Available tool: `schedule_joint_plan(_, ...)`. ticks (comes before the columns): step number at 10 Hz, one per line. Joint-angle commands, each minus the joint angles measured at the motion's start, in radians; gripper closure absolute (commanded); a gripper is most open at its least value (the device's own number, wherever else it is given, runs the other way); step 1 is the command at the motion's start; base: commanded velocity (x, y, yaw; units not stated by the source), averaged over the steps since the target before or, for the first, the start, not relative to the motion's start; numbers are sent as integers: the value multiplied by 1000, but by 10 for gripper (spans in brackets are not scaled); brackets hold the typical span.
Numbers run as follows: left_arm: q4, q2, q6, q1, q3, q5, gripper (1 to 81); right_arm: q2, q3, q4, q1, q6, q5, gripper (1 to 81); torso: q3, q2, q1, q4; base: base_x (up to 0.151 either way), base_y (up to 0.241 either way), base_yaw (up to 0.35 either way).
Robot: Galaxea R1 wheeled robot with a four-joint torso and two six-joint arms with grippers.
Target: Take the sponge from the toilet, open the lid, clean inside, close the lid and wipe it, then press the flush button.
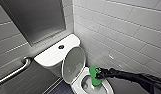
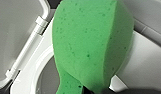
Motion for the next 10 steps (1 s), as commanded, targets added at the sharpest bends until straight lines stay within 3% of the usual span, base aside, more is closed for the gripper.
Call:
schedule_joint_plan(1, -5, -29, 6, 2, 30, 68, 10, 33, -85, -51, 111, 30, 50, 811, 0, 0, 0, 0, 0, 0, 0)
schedule_joint_plan(3, -4, -30, 7, 2, 30, 68, 10, -12, -41, -40, 76, 36, 40, 811, 0, 0, 0, 0, 0, 0, 0)
schedule_joint_plan(7, 16, -15, 5, 2, 30, 68, 10, -193, 177, -43, -11, 112, 32, 811, 0, 0, 0, 0, 0, 0, 0)
schedule_joint_plan(10, 16, -12, 5, 2, 30, 68, 10, -253, 225, -45, -83, 134, 41, 811, 0, 0, 0, 0, 0, 0, 0)
